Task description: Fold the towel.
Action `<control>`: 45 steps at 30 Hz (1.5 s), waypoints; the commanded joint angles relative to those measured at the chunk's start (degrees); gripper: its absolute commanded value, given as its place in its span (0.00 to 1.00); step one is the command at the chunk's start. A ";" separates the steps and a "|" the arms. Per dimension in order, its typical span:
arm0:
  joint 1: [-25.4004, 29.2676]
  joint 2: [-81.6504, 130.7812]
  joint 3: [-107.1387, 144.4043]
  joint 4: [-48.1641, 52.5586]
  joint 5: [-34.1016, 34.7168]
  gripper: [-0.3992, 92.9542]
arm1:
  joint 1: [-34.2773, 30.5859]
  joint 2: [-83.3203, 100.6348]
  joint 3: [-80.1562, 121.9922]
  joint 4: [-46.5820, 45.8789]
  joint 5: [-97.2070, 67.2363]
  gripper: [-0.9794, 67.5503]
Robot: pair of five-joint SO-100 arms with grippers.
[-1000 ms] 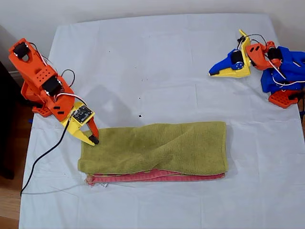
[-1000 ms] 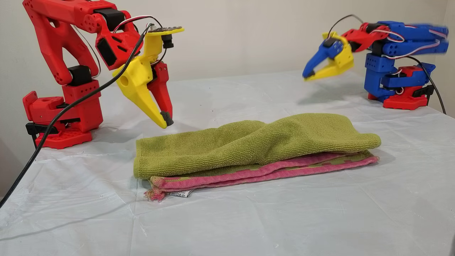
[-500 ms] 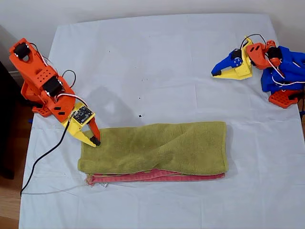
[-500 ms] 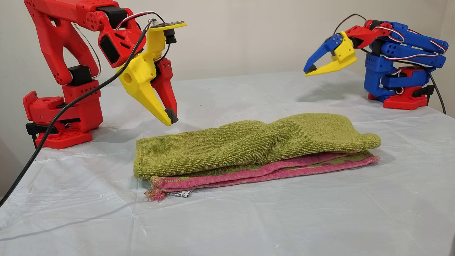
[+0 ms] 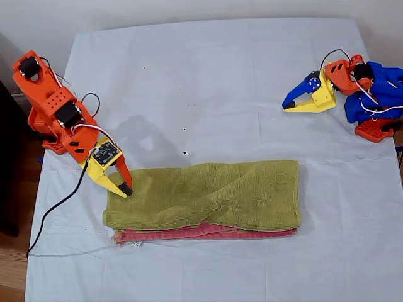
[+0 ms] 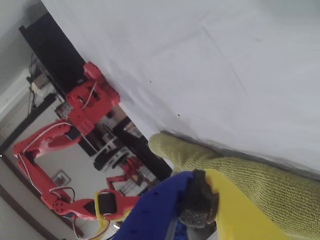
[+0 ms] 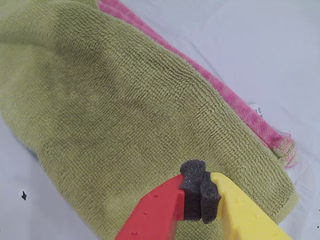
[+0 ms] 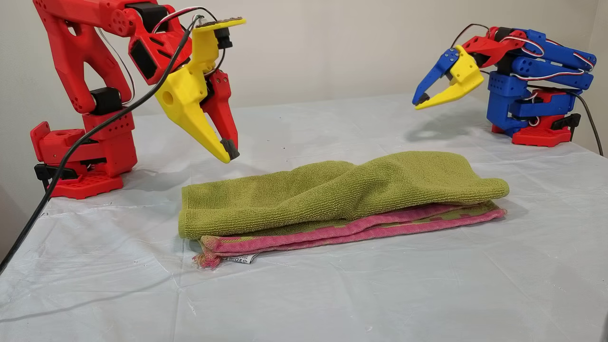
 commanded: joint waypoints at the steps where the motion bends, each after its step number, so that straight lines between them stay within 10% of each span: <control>1: 0.44 0.70 -6.06 -0.09 0.44 0.00 | -0.53 12.04 12.30 0.53 1.58 0.02; 45: 0.53 3.16 -2.46 -2.55 1.41 0.00 | 1.67 12.04 5.19 19.07 -29.36 0.02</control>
